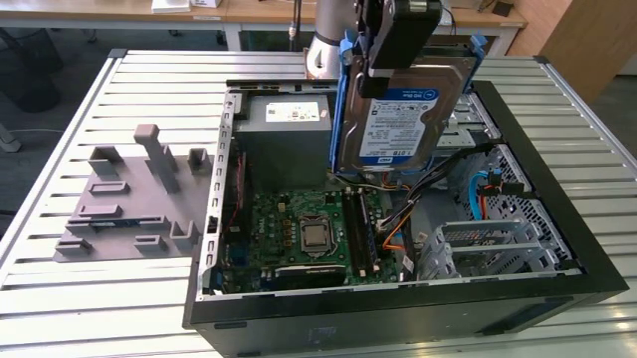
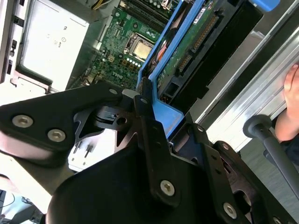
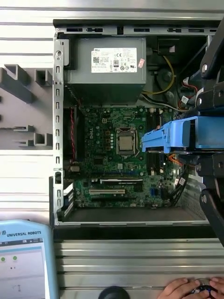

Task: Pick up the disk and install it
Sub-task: 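Insert the disk into the insertion slot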

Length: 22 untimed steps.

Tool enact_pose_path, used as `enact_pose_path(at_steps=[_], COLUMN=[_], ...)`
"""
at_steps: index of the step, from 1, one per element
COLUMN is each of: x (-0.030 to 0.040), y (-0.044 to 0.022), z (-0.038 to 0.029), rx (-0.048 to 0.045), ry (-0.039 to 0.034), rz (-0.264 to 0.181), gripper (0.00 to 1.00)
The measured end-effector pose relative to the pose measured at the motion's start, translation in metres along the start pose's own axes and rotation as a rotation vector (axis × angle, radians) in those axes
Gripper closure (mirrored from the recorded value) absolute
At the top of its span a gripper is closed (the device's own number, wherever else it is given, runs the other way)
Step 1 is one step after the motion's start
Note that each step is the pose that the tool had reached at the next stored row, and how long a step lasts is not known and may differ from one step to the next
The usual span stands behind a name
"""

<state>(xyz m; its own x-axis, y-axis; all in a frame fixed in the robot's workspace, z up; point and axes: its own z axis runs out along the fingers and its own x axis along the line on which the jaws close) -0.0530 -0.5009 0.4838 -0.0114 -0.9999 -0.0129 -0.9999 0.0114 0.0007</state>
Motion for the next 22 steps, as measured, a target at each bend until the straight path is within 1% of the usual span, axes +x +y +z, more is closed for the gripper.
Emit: enact_pose_path(at_steps=[7, 11, 15, 22], x=[0.0114, 0.0129, 0.0152, 0.0242], y=[-0.0023, -0.0073, -0.0105, -0.0142], z=[0.0004, 0.0008, 0.0013, 0.0023], rx=[0.0000, 0.0001, 0.0000, 0.0000], ry=[0.0000, 0.0000, 0.0000, 0.0000], rz=[0.001, 0.001, 0.001, 0.002], gripper=[0.64, 0.64, 0.64, 0.64])
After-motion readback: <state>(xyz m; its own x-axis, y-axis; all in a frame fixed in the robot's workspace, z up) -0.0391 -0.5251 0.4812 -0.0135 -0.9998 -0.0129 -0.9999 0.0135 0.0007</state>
